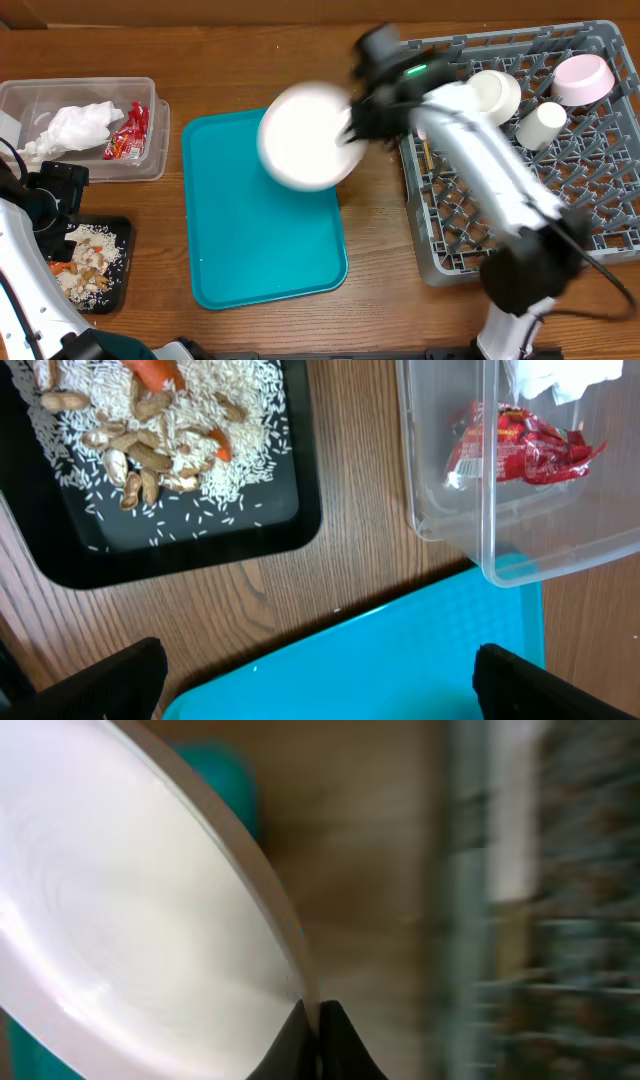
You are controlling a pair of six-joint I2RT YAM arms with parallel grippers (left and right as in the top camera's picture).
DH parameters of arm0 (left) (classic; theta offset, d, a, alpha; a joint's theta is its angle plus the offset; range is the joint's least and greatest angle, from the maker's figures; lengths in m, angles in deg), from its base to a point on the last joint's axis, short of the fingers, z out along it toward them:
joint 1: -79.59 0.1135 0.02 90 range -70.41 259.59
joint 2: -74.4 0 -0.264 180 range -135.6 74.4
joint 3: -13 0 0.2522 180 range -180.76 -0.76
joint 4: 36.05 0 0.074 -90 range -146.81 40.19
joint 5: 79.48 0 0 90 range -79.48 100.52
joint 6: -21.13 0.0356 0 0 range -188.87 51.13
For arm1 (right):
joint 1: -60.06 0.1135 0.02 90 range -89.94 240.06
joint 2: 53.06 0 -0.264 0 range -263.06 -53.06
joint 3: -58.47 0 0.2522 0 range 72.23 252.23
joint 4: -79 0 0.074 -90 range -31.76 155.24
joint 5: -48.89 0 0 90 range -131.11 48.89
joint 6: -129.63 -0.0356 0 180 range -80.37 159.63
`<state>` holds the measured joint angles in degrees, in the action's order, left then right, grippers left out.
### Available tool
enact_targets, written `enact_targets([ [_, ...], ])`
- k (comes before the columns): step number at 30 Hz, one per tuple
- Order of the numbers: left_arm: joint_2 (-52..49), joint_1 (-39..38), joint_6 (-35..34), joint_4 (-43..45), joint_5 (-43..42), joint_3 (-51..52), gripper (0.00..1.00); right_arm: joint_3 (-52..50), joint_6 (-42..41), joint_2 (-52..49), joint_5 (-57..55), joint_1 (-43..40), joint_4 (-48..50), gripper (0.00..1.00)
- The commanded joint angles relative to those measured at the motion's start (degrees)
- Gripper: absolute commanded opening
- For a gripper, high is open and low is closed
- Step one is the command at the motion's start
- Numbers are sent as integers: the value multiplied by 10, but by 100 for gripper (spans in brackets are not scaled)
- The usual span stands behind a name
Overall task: Sort waste into correct bins and load items into the dishwasher
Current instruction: 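Grasp the white plate rim with the right gripper and lift, then lower the plate upright into the rack's back left slots and release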
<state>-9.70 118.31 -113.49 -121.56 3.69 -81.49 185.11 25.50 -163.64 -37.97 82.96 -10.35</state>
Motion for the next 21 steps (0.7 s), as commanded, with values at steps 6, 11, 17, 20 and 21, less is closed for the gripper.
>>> enact_targets([
  [6, -2, -1, 5, 0, 4, -4, 100, 25, 12, 70, -295, -160, 33, 4],
  [11, -2, -1, 5, 0, 4, -4, 100, -13, 58, 68, -319, -209, 124, 4],
  [17, -2, -1, 5, 0, 4, -4, 100, -66, 44, 67, -337, -211, 168, 4],
  [20, -2, -1, 5, 0, 4, -4, 100, -96, 12, 66, -335, -203, 173, 4],
  [21, -2, -1, 5, 0, 4, -4, 100, -115, 4, 66, -336, -201, 182, 4],
])
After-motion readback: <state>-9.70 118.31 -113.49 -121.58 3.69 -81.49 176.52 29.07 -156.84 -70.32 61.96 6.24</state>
